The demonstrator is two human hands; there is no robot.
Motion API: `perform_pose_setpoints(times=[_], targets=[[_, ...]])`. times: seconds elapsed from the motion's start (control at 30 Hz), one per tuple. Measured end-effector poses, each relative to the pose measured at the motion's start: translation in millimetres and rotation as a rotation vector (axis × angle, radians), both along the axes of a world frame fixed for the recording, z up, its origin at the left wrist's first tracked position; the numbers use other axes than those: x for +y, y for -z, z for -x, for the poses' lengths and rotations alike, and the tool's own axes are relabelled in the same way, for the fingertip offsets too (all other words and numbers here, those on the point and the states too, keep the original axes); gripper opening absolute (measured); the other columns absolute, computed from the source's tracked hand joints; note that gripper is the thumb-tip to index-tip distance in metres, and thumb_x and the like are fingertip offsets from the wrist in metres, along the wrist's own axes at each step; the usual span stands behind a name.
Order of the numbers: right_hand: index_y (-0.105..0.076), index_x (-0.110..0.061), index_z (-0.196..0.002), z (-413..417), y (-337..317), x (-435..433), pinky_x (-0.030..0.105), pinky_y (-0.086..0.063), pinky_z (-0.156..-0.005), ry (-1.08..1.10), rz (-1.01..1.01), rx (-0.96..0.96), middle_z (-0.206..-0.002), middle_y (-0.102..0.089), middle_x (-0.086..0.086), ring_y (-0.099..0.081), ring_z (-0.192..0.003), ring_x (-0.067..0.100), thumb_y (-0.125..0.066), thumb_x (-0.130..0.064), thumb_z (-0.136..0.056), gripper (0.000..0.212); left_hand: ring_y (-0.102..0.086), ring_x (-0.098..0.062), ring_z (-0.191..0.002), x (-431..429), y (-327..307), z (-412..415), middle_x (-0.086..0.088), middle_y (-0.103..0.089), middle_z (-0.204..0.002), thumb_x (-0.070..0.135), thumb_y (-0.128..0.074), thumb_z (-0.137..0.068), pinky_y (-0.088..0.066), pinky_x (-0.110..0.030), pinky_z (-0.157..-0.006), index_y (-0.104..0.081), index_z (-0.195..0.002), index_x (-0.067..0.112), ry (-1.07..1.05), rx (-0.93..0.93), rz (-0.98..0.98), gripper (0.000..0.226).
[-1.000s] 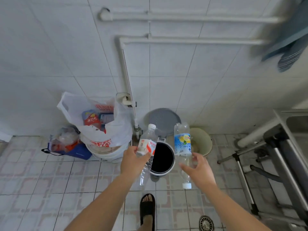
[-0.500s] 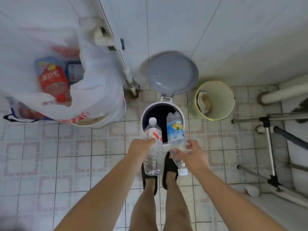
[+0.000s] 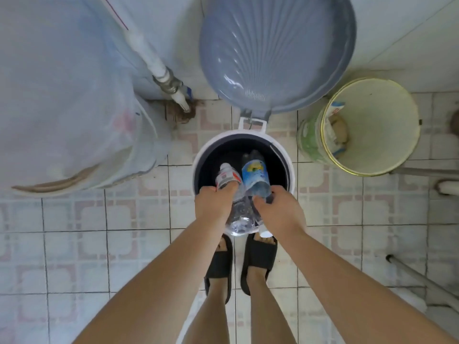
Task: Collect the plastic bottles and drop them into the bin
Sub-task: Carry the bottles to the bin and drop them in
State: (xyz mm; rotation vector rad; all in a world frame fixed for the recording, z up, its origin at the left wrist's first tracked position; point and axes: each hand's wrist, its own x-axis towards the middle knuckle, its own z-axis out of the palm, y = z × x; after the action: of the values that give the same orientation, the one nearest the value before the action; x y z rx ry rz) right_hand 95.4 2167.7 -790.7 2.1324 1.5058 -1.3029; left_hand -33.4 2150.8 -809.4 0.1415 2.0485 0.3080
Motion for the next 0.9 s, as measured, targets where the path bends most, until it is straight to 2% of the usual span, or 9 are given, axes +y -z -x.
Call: perform_pose_setpoints(times=[0.07, 0.13, 0.2, 0.33, 0.4, 0.5, 0.6, 0.73, 0.9], targets=[[-0.05, -0.018, -0.125, 3, 18, 5, 0.033, -0.046, -0.069, -0.075, -0.014, 0.005, -0.119, -0.058, 0.009, -0.06, -0.095, 0.03, -0.048, -0.029, -0.088, 0.039, -0.064, -0.026, -0.086, 9, 19, -4, -0.012, -0.062, -0.108, 0.054, -0.061, -0.071, -0.055, -0.034, -0.072, -0.055, -0.123, 0.009, 0.011, 0.027, 0.016, 0.069], [-0.044, -0.02, -0.133, 6, 28, 7, 0.034, -0.046, -0.075, -0.119, -0.019, 0.03, -0.133, -0.05, 0.006, -0.058, -0.103, 0.03, -0.046, -0.021, -0.09, 0.043, -0.061, -0.031, -0.102, 14, 31, -8, -0.014, -0.056, -0.124, 0.044, -0.062, -0.079, -0.051, -0.034, -0.084, -0.045, -0.133, 0.009, -0.017, 0.016, -0.019, 0.067], [-0.042, -0.021, -0.135, 9, 33, 6, 0.034, -0.048, -0.076, -0.117, -0.028, 0.051, -0.139, -0.045, 0.003, -0.057, -0.106, 0.028, -0.043, -0.016, -0.091, 0.044, -0.054, -0.032, -0.115, 15, 33, -8, -0.013, -0.052, -0.132, 0.031, -0.061, -0.084, -0.041, -0.03, -0.083, -0.04, -0.138, 0.007, -0.033, -0.001, -0.062, 0.063], [-0.04, -0.022, -0.137, 7, 25, 7, 0.034, -0.048, -0.071, -0.079, -0.045, 0.039, -0.138, -0.045, 0.003, -0.059, -0.099, 0.027, -0.043, -0.017, -0.091, 0.046, -0.049, -0.027, -0.124, 4, 10, 0, -0.007, -0.05, -0.139, 0.027, -0.055, -0.089, -0.04, -0.033, -0.094, -0.039, -0.141, 0.013, 0.065, 0.037, -0.067, 0.056], [-0.039, -0.023, -0.137, 6, 7, 8, 0.034, -0.048, -0.074, -0.101, -0.052, 0.037, -0.141, -0.044, 0.002, -0.057, -0.105, 0.027, -0.043, -0.018, -0.092, 0.046, -0.051, -0.024, -0.122, -2, -13, 4, -0.006, -0.053, -0.136, 0.026, -0.054, -0.091, -0.039, -0.028, -0.088, -0.042, -0.138, 0.013, 0.099, 0.06, -0.071, 0.051], [-0.039, -0.022, -0.138, 6, -30, 15, 0.037, -0.048, -0.085, -0.137, -0.103, 0.035, -0.143, -0.042, 0.0, -0.052, -0.115, 0.025, -0.044, -0.021, -0.093, 0.046, -0.054, -0.014, -0.108, -5, -59, 5, -0.005, -0.058, -0.13, 0.022, -0.055, -0.091, -0.036, -0.021, -0.081, -0.049, -0.132, 0.014, 0.195, 0.09, -0.151, 0.042], [-0.039, -0.021, -0.138, 6, -82, 21, 0.041, -0.045, -0.095, -0.149, -0.182, 0.03, -0.144, -0.042, 0.0, -0.048, -0.121, 0.023, -0.045, -0.024, -0.092, 0.046, -0.055, -0.011, -0.108, -3, -112, 8, 0.001, -0.056, -0.129, 0.022, -0.057, -0.089, -0.036, -0.018, -0.079, -0.048, -0.132, 0.018, 0.431, 0.152, -0.258, 0.044], [-0.036, -0.021, -0.138, -2, -170, 27, 0.038, -0.037, -0.1, -0.205, -0.335, -0.012, -0.145, -0.039, -0.001, -0.042, -0.125, 0.022, -0.044, -0.03, -0.092, 0.048, -0.055, -0.019, -0.11, 6, -191, 30, 0.0, -0.054, -0.127, 0.03, -0.055, -0.087, -0.05, -0.031, -0.088, -0.048, -0.128, 0.022, 0.669, 0.306, -0.378, 0.042], [-0.03, -0.023, -0.143, -23, -288, 28, 0.037, -0.026, -0.109, -0.226, -0.518, -0.092, -0.152, -0.03, -0.004, -0.028, -0.137, 0.019, -0.044, -0.032, -0.092, 0.054, -0.048, -0.021, -0.123, 15, -304, 45, -0.001, -0.049, -0.136, 0.03, -0.054, -0.088, -0.043, -0.034, -0.099, -0.043, -0.134, 0.017, 0.845, 0.463, -0.495, 0.049]])
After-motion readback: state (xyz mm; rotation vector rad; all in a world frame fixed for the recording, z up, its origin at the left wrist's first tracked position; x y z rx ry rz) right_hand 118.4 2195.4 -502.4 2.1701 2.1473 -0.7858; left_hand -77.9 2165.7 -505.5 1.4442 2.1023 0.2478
